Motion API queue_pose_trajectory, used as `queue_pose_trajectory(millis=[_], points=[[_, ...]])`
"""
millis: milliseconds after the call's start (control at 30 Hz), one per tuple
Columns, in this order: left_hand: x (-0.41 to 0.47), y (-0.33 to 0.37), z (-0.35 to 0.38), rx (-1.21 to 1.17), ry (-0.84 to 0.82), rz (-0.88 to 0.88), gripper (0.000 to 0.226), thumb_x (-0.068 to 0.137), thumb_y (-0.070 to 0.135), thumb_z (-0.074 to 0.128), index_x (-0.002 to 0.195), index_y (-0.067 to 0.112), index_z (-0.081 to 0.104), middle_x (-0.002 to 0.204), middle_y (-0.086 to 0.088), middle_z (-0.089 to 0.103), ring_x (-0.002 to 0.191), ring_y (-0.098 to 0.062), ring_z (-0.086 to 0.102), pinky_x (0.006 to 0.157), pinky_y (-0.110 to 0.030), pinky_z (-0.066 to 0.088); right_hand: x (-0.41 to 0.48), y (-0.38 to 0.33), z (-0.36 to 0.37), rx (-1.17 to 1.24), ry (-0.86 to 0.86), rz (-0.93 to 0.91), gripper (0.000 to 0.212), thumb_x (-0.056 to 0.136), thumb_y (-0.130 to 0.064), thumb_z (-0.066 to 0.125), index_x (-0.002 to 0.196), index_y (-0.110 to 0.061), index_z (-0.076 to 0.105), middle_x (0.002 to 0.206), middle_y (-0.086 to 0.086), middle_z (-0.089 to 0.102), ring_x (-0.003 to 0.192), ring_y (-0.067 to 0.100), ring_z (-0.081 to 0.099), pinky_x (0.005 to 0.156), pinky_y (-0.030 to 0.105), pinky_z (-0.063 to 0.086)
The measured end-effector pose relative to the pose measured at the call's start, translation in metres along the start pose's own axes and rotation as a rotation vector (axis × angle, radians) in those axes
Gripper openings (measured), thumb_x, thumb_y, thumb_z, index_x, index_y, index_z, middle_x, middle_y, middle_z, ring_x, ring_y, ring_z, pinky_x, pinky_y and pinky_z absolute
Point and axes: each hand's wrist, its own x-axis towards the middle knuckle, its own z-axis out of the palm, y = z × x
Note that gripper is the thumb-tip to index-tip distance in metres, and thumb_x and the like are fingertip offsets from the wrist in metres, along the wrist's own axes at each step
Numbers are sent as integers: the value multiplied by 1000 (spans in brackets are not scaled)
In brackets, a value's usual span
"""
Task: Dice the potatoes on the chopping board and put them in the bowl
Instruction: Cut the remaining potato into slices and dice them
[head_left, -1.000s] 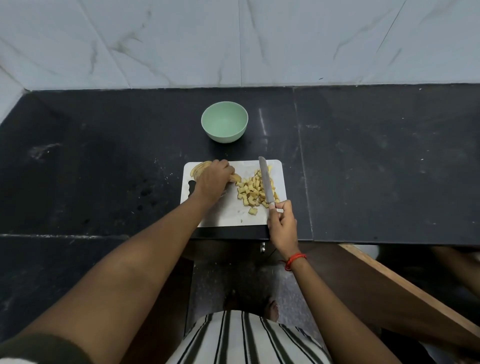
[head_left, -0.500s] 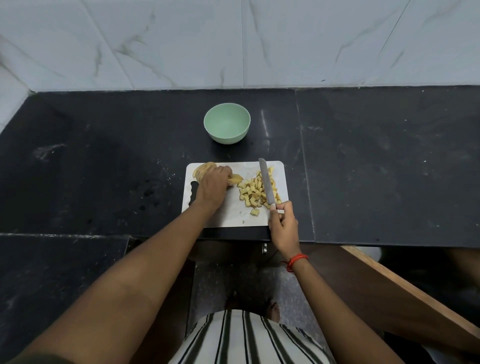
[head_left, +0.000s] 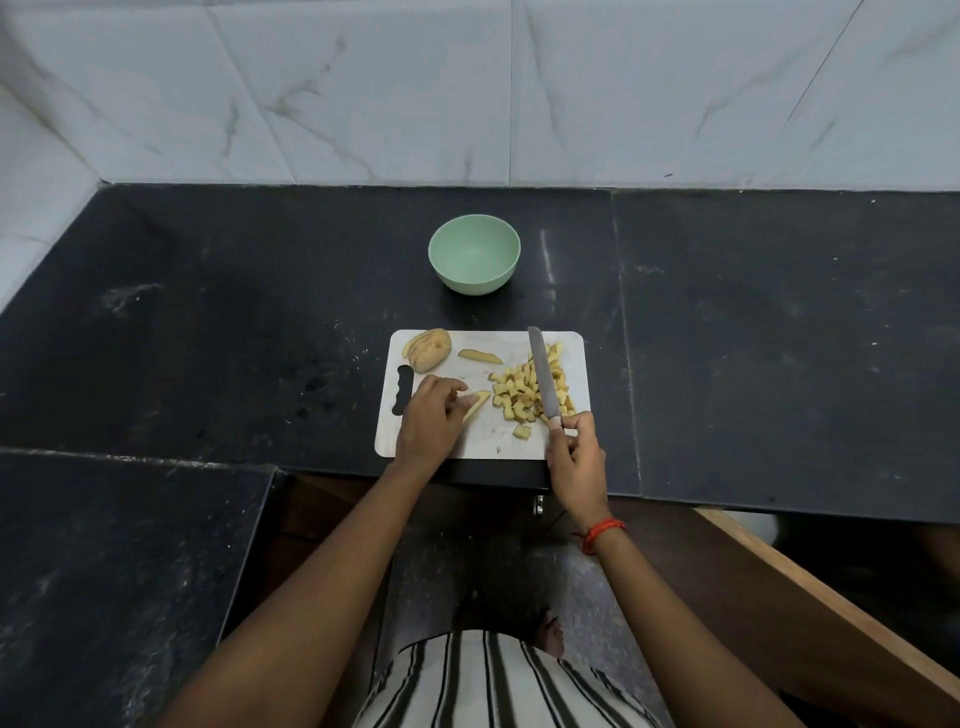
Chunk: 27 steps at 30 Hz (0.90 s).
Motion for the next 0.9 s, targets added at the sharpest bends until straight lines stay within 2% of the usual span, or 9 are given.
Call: queue_pose_trajectory(millis=[133, 233, 333, 433, 533, 633, 733, 900], points=[[-1, -9, -7, -53, -84, 36, 41, 86, 41, 79, 119, 17, 71, 108, 6, 59, 87, -3, 59, 78, -13, 48, -2, -1, 1, -33, -2, 1, 13, 104, -37, 49, 94, -29, 48, 60, -1, 51, 51, 9, 41, 46, 29, 32], [-4, -17, -8, -82, -83, 55, 40, 84, 34, 83, 117, 13, 73, 106, 6, 60, 87, 0, 60, 76, -7, 47, -6, -4, 2, -137, -18, -50, 13, 105, -37, 48, 97, -27, 50, 63, -5, 55, 51, 6, 46, 46, 24, 34], [-12, -20, -2, -109, -6, 89, 34, 88, 28, 80, 117, 12, 75, 106, 6, 60, 88, -3, 60, 79, -15, 52, -15, -6, 6, -294, -53, -161, 12, 106, -36, 46, 100, -26, 48, 70, -4, 60, 59, 9, 57, 48, 29, 42], [-17, -23, 3, -100, 38, 127, 32, 90, 28, 77, 118, 12, 75, 107, 5, 59, 91, -7, 60, 81, -22, 54, -25, -9, 15, -377, -106, -247, 16, 106, -33, 44, 93, -23, 43, 74, -3, 56, 62, 20, 56, 51, 39, 46], [-17, -23, 3, -55, 49, 160, 33, 92, 29, 75, 119, 11, 74, 109, 2, 59, 100, -10, 58, 85, -24, 54, -29, -15, 30, -469, -180, -297, 19, 107, -34, 38, 91, -24, 37, 76, -2, 53, 64, 28, 56, 55, 44, 46], [-19, -21, 2, -39, 48, 164, 35, 91, 31, 76, 120, 12, 74, 109, 1, 58, 104, -13, 55, 88, -22, 50, -27, -16, 41, -476, -191, -278, 14, 107, -33, 37, 95, -26, 35, 77, -2, 56, 64, 28, 58, 55, 43, 47], [-19, -21, -1, -126, 9, 128, 36, 89, 32, 71, 120, 13, 75, 104, 6, 58, 95, -9, 60, 82, -20, 53, -22, -12, 43, -463, -167, -276, 12, 106, -31, 38, 97, -24, 39, 78, -3, 55, 63, 23, 57, 55, 42, 48], [-9, -23, -12, -189, -136, 46, 44, 79, 2, 65, 118, 20, 74, 91, 1, 59, 75, -11, 55, 72, -21, 48, -15, -7, 41, -416, -119, -237, 12, 106, -28, 41, 96, -22, 42, 70, -5, 55, 59, 18, 55, 51, 38, 44]])
